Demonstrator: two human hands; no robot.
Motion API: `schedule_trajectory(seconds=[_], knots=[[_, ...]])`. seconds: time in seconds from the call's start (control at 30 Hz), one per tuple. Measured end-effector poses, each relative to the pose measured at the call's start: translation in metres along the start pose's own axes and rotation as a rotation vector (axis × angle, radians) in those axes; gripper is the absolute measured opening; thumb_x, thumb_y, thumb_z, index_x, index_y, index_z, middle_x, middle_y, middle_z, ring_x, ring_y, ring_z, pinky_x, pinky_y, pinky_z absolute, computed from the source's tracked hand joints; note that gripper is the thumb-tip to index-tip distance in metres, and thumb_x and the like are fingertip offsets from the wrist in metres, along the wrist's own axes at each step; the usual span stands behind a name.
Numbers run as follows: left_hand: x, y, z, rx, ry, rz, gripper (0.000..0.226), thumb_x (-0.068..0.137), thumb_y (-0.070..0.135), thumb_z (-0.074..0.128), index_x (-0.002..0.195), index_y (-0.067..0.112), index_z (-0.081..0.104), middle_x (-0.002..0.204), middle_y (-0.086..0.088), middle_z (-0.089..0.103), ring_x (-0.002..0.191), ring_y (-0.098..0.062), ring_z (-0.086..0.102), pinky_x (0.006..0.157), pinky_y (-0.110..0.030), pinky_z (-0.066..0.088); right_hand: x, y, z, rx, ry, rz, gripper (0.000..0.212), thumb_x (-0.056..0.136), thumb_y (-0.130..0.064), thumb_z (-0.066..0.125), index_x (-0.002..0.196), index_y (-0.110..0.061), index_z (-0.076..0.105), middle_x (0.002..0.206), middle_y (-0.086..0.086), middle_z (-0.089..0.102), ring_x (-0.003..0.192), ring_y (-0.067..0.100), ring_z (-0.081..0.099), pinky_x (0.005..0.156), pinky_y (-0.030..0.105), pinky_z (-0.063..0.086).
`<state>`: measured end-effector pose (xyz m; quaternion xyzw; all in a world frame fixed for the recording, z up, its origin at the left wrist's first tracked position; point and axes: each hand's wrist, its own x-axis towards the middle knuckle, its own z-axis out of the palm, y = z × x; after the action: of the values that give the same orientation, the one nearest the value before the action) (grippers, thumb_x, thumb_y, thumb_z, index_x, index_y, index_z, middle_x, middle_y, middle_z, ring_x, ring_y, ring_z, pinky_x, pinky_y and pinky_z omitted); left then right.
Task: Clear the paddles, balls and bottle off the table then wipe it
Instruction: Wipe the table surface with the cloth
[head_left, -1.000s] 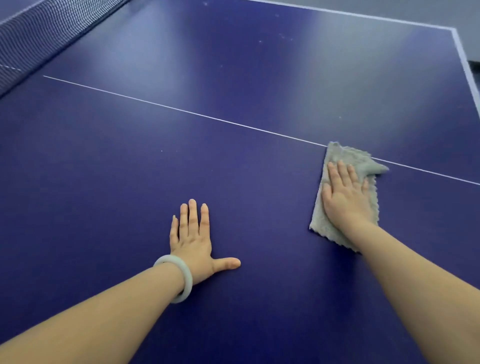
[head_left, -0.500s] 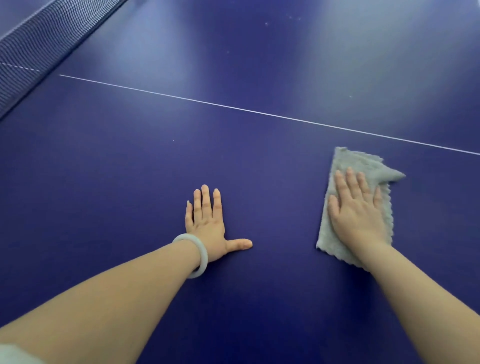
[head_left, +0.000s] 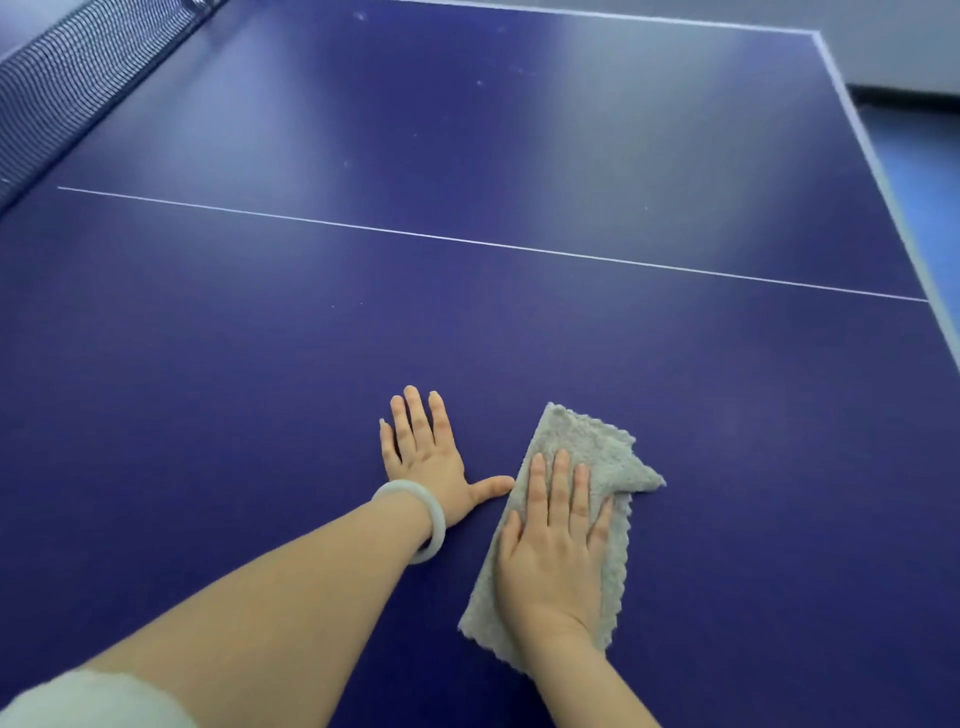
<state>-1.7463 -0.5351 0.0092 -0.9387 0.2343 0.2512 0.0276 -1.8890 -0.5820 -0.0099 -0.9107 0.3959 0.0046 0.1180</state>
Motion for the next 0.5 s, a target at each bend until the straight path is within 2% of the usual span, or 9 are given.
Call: schedule_trajectory(seconds=[0.13, 0.23, 0.33, 0.4, 0.5], knots=[[-0.003, -0.019, -0.008, -0.065, -0.026, 0.161, 0.125, 0.073, 0.088, 0.041, 0.15, 0.016, -0.025, 0.156, -0.013, -0.034, 0.144, -0.03, -0.032, 0.117, -0.044, -0.015, 0.0, 0.0, 0.001, -0.054, -0.012, 0.021, 0.064, 0.095, -0.039, 0.01, 0.156, -0.022, 0.006, 0.163, 0.0, -0.003, 0.151, 0.018, -0.006, 0.121, 0.051, -0.005], [-0.013, -0.063, -0.009, -0.006, 0.042, 0.287, 0.117, 0.076, 0.083, 0.044, 0.154, 0.018, -0.015, 0.159, -0.007, -0.028, 0.147, -0.025, -0.026, 0.12, -0.042, -0.01, 0.0, -0.003, 0.002, -0.068, -0.007, 0.042, 0.064, 0.095, -0.04, 0.01, 0.155, -0.024, -0.001, 0.163, -0.003, -0.007, 0.151, 0.016, -0.01, 0.121, 0.05, -0.008], [-0.032, -0.124, -0.004, 0.047, 0.109, 0.206, 0.121, 0.072, 0.088, 0.038, 0.154, 0.016, -0.015, 0.159, -0.007, -0.029, 0.146, -0.025, -0.027, 0.121, -0.042, -0.01, 0.0, -0.002, 0.003, -0.065, 0.0, 0.049, 0.061, 0.099, -0.039, 0.014, 0.155, -0.026, -0.005, 0.163, -0.005, -0.009, 0.15, 0.015, -0.013, 0.121, 0.048, -0.01], [-0.042, -0.162, -0.002, 0.021, 0.078, 0.102, 0.128, 0.062, 0.094, 0.028, 0.153, 0.016, -0.017, 0.158, -0.007, -0.03, 0.146, -0.024, -0.027, 0.121, -0.041, -0.01, -0.001, -0.002, 0.002, -0.064, 0.001, 0.047, 0.061, 0.101, -0.038, 0.02, 0.155, -0.027, -0.006, 0.164, -0.005, -0.009, 0.15, 0.014, -0.014, 0.122, 0.048, -0.008], [-0.046, -0.195, 0.004, 0.014, -0.007, 0.073, 0.139, 0.043, 0.1, 0.013, 0.145, 0.018, -0.034, 0.15, -0.002, -0.044, 0.141, -0.019, -0.037, 0.121, -0.042, -0.012, -0.002, -0.003, 0.001, -0.074, -0.009, 0.05, 0.062, 0.102, -0.039, 0.021, 0.155, -0.028, -0.008, 0.164, -0.006, -0.012, 0.15, 0.014, -0.016, 0.122, 0.047, -0.008]])
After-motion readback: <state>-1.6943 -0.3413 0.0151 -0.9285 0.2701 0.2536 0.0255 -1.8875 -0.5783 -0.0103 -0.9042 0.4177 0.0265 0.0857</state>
